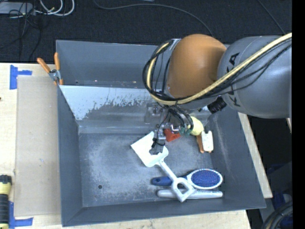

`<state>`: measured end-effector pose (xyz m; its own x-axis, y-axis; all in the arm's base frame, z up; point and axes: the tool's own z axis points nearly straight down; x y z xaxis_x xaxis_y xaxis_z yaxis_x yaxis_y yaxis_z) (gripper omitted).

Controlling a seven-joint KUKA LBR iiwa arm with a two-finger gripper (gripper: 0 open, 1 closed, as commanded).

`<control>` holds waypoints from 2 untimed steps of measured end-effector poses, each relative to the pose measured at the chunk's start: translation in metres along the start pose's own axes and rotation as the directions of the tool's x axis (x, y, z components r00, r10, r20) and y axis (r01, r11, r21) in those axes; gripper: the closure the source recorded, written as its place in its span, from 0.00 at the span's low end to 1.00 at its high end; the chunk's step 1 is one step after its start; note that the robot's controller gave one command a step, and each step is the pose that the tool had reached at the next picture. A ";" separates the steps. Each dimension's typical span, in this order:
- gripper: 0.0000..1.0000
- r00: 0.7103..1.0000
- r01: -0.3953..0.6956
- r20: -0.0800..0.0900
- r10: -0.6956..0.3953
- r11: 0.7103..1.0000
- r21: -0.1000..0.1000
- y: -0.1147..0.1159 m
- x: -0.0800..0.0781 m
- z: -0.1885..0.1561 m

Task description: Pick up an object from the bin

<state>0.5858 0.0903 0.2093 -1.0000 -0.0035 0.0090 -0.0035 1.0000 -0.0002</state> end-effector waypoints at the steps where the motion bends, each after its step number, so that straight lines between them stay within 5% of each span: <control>1: 0.00 1.000 -0.002 0.008 0.002 1.000 -0.001 0.000 -0.001 -0.005; 2: 0.00 1.000 -0.002 0.009 0.002 1.000 -0.001 -0.038 0.016 0.050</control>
Offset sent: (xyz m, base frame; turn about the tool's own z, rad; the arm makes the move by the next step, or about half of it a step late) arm -0.0451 -0.1005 -0.1393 0.0074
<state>0.5696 0.0523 0.1589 -1.0000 -0.0013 -0.0002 -0.0013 1.0000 0.0012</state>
